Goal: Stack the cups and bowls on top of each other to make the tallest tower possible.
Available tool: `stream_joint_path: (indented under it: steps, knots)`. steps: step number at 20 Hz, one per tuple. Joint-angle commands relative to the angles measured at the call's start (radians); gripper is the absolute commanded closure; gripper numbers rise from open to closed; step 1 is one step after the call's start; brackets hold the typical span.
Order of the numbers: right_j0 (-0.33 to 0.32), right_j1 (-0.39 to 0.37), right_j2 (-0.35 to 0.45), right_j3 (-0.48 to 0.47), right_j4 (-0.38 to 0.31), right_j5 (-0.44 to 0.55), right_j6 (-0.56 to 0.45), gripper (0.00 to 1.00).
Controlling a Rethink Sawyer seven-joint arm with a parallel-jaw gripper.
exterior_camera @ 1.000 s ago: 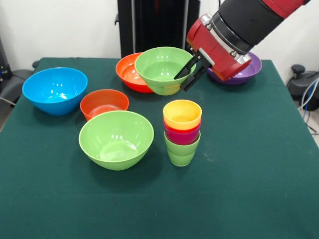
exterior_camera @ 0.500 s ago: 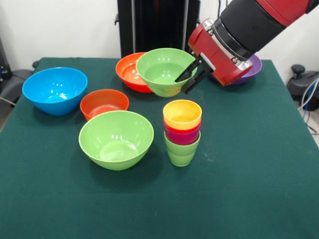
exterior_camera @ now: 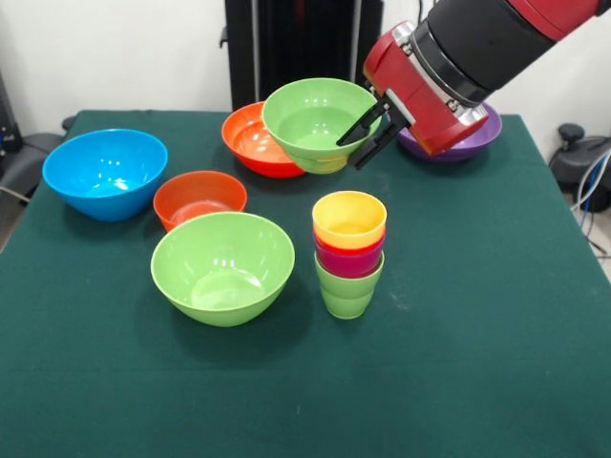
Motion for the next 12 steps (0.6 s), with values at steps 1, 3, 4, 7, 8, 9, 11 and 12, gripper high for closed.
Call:
stream_joint_path:
  steps: [1,3,4,7,8,9,11,12]
  knots:
    - [-0.034,0.028,0.114,-0.065,-0.027,0.100,-0.135,1.00]
    - [-0.036,0.033,0.117,-0.071,-0.024,0.095,-0.129,1.00]
    - [-0.037,0.035,0.118,-0.074,-0.023,0.091,-0.124,1.00]
    - [-0.042,0.043,0.118,-0.091,-0.017,0.071,-0.104,1.00]
    - [-0.043,0.046,0.117,-0.098,-0.017,0.071,-0.103,1.00]
    - [-0.046,0.048,0.118,-0.105,-0.016,0.067,-0.103,1.00]
    - [-0.047,0.044,0.117,-0.107,-0.013,0.059,-0.094,1.00]
    - [-0.048,0.044,0.116,-0.111,-0.012,0.057,-0.091,1.00]
